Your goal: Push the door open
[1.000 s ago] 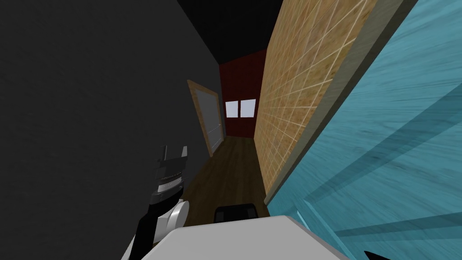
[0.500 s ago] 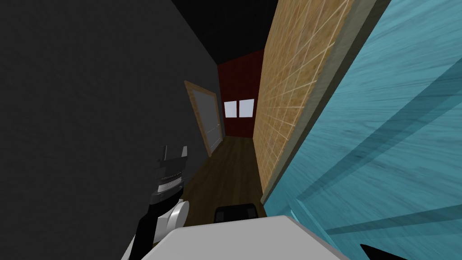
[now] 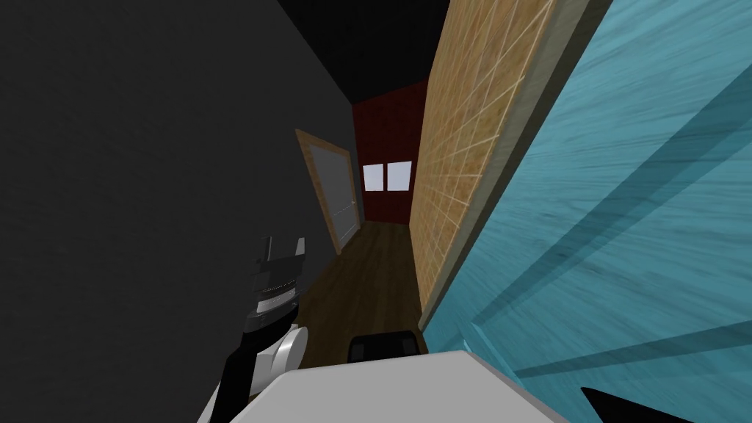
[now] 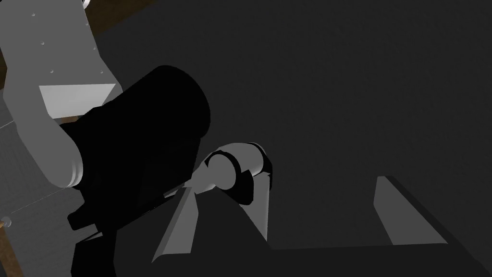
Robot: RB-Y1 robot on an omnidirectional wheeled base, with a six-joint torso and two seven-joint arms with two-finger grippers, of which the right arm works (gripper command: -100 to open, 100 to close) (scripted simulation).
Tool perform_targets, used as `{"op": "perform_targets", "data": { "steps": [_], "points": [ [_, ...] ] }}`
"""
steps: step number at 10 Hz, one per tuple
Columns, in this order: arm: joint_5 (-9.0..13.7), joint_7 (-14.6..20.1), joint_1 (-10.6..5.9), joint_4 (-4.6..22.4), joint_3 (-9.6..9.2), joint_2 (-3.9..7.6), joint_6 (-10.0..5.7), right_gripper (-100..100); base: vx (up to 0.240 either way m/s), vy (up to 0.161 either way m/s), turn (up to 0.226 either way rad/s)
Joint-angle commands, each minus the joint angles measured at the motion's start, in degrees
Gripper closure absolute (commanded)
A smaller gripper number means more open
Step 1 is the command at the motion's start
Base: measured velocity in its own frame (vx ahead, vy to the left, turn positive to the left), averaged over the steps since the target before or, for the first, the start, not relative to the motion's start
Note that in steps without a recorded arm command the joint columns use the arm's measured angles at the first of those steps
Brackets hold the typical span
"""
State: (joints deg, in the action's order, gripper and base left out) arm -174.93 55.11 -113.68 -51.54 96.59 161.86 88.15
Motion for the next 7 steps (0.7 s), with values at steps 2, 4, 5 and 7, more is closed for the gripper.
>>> {"op": "perform_targets", "data": {
  "steps": [2,4,5,7],
  "points": [
    [-2.38,0.97,-2.86,2.04,1.99,2.22,2.15,-100,-0.054,-0.138,0.016],
    [-4.16,1.62,-4.84,3.31,3.39,4.04,3.46,-100,-0.072,-0.137,0.005],
    [-5.04,1.94,-5.83,3.95,4.09,4.95,4.12,-100,-0.096,-0.144,0.002],
    [-6.82,2.59,-7.81,5.22,5.5,6.76,5.43,-100,-0.07,-0.129,0.002]
  ]
}}
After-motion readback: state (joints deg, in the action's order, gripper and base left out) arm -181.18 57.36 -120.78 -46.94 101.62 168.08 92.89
